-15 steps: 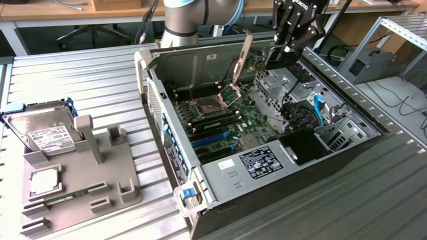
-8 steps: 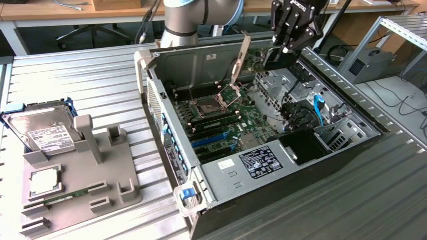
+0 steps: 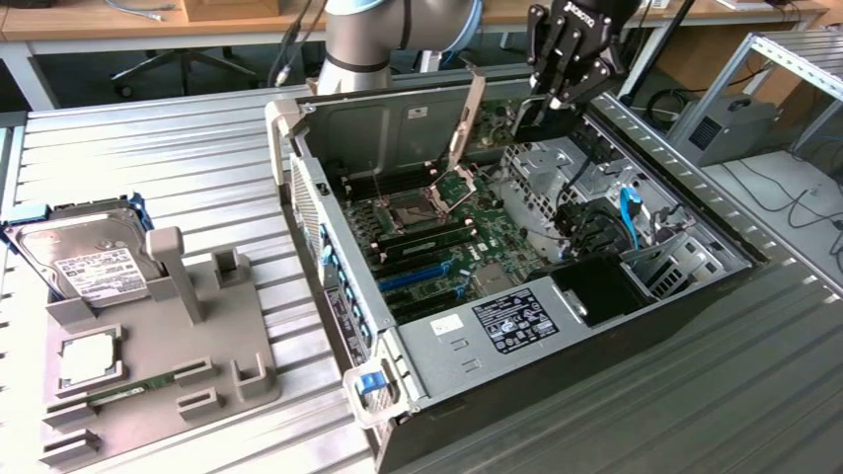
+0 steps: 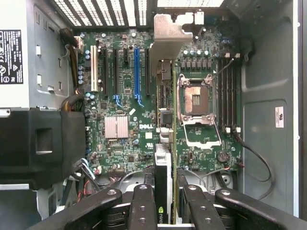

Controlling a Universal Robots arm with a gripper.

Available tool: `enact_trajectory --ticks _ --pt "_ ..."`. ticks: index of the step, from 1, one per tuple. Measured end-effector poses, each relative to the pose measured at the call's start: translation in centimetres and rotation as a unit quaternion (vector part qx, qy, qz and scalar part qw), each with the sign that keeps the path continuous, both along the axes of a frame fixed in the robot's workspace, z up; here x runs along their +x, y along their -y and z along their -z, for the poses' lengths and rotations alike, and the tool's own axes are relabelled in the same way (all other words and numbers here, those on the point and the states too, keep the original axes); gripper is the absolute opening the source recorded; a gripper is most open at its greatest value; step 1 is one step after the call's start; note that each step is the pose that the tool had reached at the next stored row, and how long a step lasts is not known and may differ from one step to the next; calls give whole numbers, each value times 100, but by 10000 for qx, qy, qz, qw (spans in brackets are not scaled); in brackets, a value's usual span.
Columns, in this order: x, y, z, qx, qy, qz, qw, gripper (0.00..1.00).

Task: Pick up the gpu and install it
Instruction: 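Insert the gpu into the slot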

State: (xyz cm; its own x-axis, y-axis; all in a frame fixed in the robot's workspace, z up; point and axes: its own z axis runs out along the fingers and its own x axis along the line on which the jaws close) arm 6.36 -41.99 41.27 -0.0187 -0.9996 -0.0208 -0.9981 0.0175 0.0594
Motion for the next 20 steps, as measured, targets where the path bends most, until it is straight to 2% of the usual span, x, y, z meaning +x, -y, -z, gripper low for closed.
enact_trajectory --ticks 9,20 --pt "-106 0 85 0 10 -17 10000 27" --pt "-182 0 137 0 10 -31 10000 27"
